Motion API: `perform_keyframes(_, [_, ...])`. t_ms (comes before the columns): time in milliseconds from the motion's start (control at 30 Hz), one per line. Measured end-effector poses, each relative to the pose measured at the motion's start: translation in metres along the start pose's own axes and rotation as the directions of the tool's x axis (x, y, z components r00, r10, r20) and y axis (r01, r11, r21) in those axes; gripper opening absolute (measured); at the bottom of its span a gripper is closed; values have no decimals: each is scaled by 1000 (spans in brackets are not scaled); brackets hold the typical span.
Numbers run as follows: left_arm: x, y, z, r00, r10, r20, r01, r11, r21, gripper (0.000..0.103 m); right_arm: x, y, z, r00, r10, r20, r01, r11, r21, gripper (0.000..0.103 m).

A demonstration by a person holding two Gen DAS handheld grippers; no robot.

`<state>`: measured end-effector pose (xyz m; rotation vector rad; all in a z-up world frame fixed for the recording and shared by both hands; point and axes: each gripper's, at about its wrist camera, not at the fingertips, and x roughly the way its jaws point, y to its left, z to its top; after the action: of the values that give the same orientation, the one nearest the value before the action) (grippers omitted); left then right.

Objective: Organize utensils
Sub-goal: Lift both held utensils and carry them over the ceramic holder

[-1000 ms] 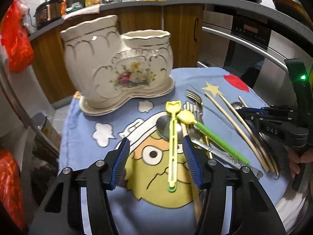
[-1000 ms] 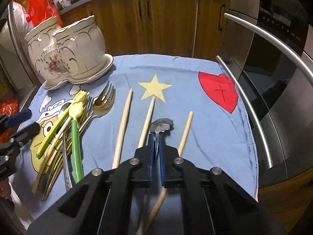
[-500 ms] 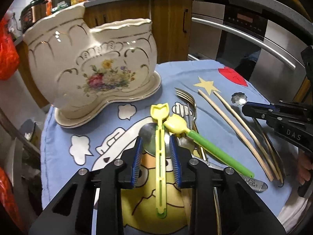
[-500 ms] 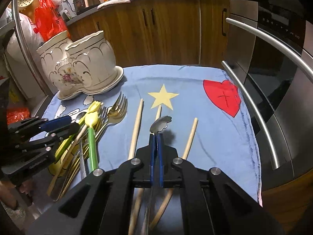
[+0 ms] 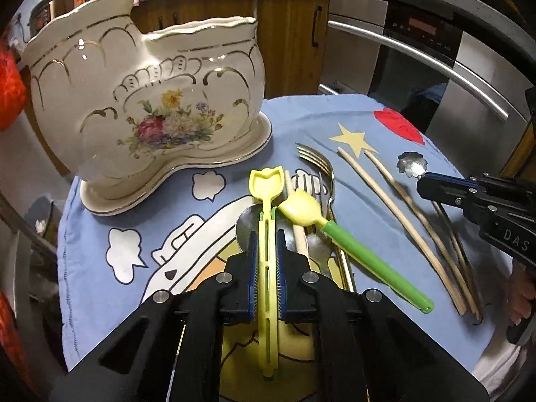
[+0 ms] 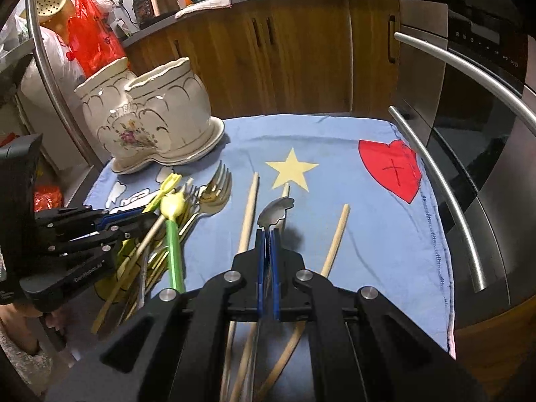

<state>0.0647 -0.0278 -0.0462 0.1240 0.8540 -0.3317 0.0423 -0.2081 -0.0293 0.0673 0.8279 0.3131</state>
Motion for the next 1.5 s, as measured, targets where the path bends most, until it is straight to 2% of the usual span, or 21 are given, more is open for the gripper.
perform_keyframes(133, [-14, 1, -3, 999, 5, 45, -6, 1000, 13, 10, -11, 1, 1, 999, 22, 47, -23, 1000, 8, 3])
perform_keyframes(267, [-38, 9, -7, 993, -26, 116, 28, 1000, -14, 10, -30, 5, 2, 991, 38, 129, -39, 999, 2, 3])
perform_keyframes(433, [-75, 21, -12, 974, -33, 223, 41, 999, -30, 10, -59, 15, 5, 963, 35, 266, -30, 999, -21, 2])
perform_keyframes(600, [-108, 38, -12, 949, -34, 315, 59, 996, -70, 10, -74, 23, 13, 938, 26, 345, -17, 999, -30, 2])
perform_keyframes(767, [-140, 52, 7, 921, -8, 389, 47, 995, -91, 10, -87, 38, 32, 919, 35, 394, -15, 998, -55, 2])
perform_keyframes(900, [-162, 66, 32, 887, 14, 462, 47, 992, -119, 10, -90, 58, 61, 896, 50, 441, -5, 995, -103, 2])
perform_keyframes(1000, [-169, 80, 58, 859, 35, 511, 41, 990, -136, 10, -89, 72, 87, 871, 68, 486, -9, 992, -123, 2])
perform_keyframes(1067, [-167, 91, 76, 847, 30, 530, 63, 986, -156, 10, -86, 81, 108, 849, 80, 522, -15, 992, -128, 2])
perform_keyframes(1167, [-161, 109, 101, 837, 46, 545, 70, 979, -190, 10, -78, 88, 134, 829, 94, 551, -27, 991, -129, 2])
perform_keyframes(1233, [-155, 122, 117, 832, 44, 552, 86, 974, -207, 10, -73, 90, 151, 807, 102, 582, -41, 992, -118, 2])
perform_keyframes(1333, [-140, 132, 129, 834, 38, 550, 103, 969, -224, 10, -64, 88, 173, 781, 112, 614, -74, 994, -86, 2])
perform_keyframes(1433, [-120, 140, 135, 844, 37, 535, 114, 962, -247, 10, -51, 82, 186, 767, 98, 634, -81, 995, -56, 2])
perform_keyframes(1500, [-109, 142, 135, 847, 54, 528, 96, 963, -253, 10, -40, 79, 190, 767, 77, 638, -67, 997, -40, 2])
